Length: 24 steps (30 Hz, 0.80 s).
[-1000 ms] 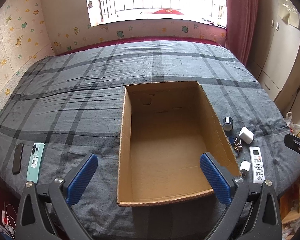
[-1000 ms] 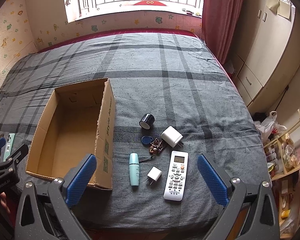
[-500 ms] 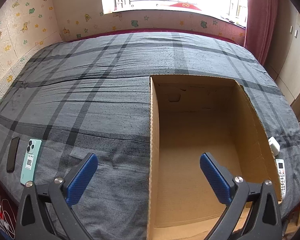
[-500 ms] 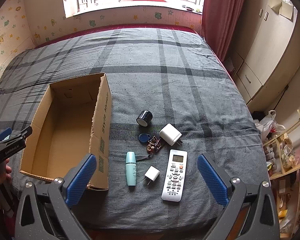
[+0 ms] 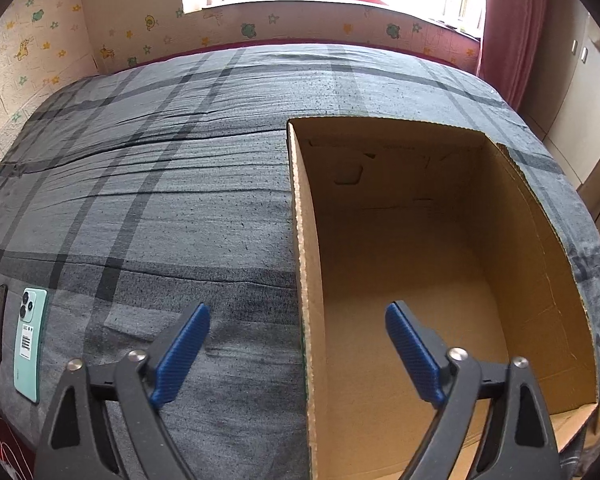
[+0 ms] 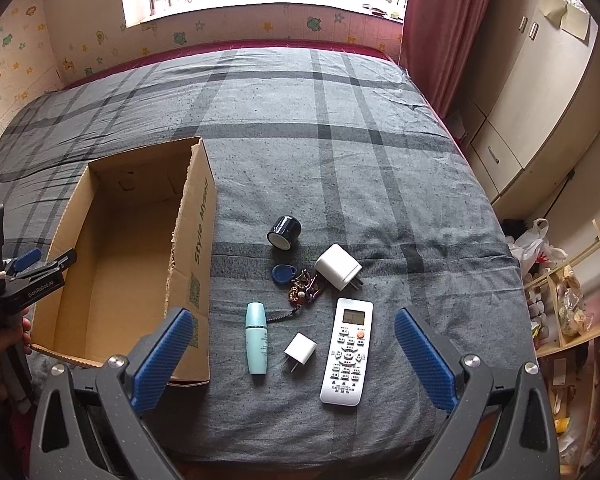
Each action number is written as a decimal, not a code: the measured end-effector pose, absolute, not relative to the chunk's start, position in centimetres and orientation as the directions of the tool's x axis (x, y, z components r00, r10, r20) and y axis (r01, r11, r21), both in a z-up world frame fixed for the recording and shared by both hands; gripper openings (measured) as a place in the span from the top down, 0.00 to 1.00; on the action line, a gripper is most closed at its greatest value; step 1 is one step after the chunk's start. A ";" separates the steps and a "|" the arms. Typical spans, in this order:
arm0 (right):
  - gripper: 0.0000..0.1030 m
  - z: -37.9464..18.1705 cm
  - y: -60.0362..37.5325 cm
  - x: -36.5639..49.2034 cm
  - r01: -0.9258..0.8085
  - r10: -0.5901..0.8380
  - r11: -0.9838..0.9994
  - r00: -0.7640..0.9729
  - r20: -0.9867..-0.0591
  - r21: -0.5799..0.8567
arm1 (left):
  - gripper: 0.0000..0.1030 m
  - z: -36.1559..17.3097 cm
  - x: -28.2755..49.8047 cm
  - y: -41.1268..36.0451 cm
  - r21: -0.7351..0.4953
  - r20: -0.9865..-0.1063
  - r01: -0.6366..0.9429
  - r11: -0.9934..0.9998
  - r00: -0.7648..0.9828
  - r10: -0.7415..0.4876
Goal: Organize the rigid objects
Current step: 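Clamp the box wall with the left gripper while the right tool approaches the remote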
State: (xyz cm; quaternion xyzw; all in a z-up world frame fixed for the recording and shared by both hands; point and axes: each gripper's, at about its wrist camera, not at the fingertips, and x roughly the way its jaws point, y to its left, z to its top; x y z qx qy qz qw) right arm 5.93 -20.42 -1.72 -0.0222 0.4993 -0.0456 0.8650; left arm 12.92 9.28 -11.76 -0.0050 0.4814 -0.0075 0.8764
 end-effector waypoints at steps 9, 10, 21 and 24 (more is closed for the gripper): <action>0.00 -1.5 -20.5 5.4 0.060 -0.105 0.994 0.504 -0.857 -0.087 | 0.83 -13.3 13.6 9.1 -0.039 -0.875 0.033 0.999 0.482 -0.050; 0.00 -1.5 -20.5 5.3 0.060 -0.106 0.994 0.505 -0.856 -0.088 | 0.85 -13.4 13.6 9.0 -0.041 -0.877 0.036 0.998 0.477 -0.054; 0.00 -1.3 -21.4 4.6 0.074 -0.121 0.993 0.516 -0.848 -0.096 | 0.86 -13.9 13.4 9.2 -0.048 -0.879 0.029 0.998 0.473 -0.056; 0.00 -1.5 -22.2 4.6 0.089 -0.137 0.990 0.519 -0.844 -0.106 | 0.86 -13.8 13.6 9.3 -0.050 -0.880 0.027 0.998 0.472 -0.057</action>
